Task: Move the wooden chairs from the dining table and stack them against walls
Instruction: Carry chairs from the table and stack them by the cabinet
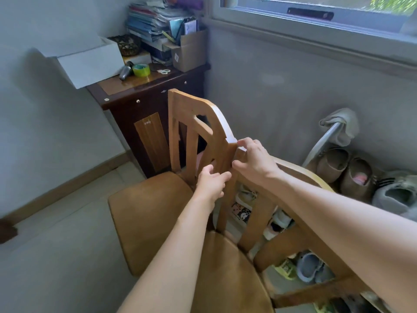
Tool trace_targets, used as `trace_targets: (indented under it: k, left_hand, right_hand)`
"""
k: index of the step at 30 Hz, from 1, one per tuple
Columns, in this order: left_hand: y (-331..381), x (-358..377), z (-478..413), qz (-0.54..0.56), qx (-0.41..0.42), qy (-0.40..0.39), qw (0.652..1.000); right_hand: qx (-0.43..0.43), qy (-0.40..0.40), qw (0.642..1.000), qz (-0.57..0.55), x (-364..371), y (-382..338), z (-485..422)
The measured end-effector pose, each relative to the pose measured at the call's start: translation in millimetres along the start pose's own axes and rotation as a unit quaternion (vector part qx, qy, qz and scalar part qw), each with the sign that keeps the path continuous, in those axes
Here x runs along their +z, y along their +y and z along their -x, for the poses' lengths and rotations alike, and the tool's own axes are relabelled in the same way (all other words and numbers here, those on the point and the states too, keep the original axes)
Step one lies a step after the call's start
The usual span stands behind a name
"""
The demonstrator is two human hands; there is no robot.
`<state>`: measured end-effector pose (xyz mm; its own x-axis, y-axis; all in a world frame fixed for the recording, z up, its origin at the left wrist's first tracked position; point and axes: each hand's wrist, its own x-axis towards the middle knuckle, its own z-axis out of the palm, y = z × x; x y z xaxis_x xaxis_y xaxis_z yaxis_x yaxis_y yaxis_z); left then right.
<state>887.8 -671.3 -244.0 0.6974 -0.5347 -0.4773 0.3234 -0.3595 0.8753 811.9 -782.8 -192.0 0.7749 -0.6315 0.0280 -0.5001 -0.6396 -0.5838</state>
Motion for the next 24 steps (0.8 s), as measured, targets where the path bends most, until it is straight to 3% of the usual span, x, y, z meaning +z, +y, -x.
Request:
trace_targets:
  k: [7,15,24]
  left_hand:
    - [-0.8,-34.5,41.2,0.056,0.017,0.046,0.997]
    - [-18.9,-86.1,102.2,0.123,0.026,0.109,0.986]
    - [-69.3,-158.3,228.8,0.184,0.044,0.193,0.963]
  right_hand:
    - [0.021,-0.005,0.993,-0.120,1.0,-26.9,25.8]
    - [0.080,-0.023,0.951,-0.299,23.6,-66.4,77.7]
    - [0.090,-0.073,0.926,-0.358,49.1,-126.8,182.5]
